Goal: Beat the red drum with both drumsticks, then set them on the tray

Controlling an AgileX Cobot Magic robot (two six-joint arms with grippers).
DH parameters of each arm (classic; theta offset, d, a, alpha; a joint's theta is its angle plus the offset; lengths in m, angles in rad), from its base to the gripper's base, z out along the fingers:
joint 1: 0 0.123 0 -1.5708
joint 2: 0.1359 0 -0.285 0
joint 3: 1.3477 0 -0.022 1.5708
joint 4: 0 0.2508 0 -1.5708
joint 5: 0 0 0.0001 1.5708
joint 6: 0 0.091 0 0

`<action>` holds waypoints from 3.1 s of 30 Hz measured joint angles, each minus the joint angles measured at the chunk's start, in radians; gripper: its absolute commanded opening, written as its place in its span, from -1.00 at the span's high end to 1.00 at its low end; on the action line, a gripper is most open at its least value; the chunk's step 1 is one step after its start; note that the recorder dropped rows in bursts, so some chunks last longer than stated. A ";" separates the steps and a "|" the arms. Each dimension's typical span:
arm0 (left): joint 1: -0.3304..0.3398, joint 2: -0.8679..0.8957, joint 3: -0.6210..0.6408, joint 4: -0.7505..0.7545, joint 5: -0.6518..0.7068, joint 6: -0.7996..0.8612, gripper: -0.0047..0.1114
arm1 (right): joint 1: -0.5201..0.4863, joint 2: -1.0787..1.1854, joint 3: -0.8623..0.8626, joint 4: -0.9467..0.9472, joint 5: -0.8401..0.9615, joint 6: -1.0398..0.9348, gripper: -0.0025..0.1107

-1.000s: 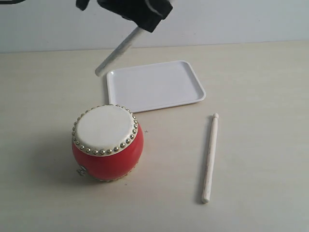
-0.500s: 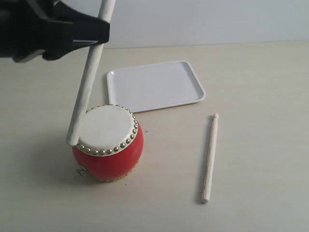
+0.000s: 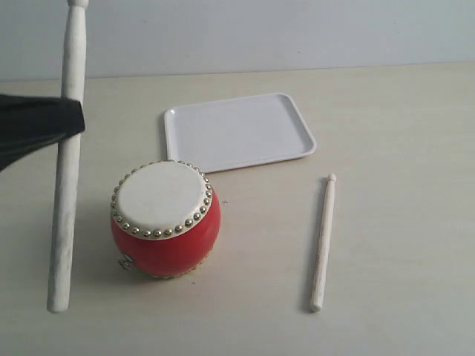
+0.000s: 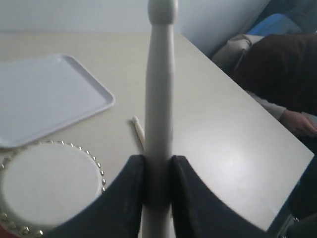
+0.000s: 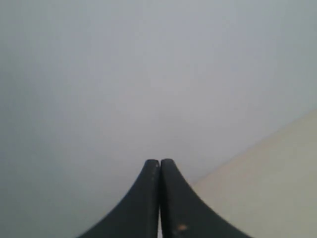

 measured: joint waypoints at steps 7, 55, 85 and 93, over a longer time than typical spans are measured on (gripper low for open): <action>0.000 -0.002 0.043 0.000 0.069 -0.019 0.92 | 0.000 0.000 0.000 0.177 -0.072 0.139 0.96; 0.000 -0.002 0.077 0.000 0.106 -0.021 0.92 | 0.390 1.183 -0.685 1.075 0.602 -1.274 0.13; 0.000 0.023 0.142 -0.121 -0.115 0.039 0.92 | 0.542 1.568 -0.925 1.541 0.822 -1.699 -0.11; 0.000 0.058 0.142 -0.135 -0.094 0.051 0.92 | 0.549 1.621 -0.995 1.541 0.869 -1.699 -0.18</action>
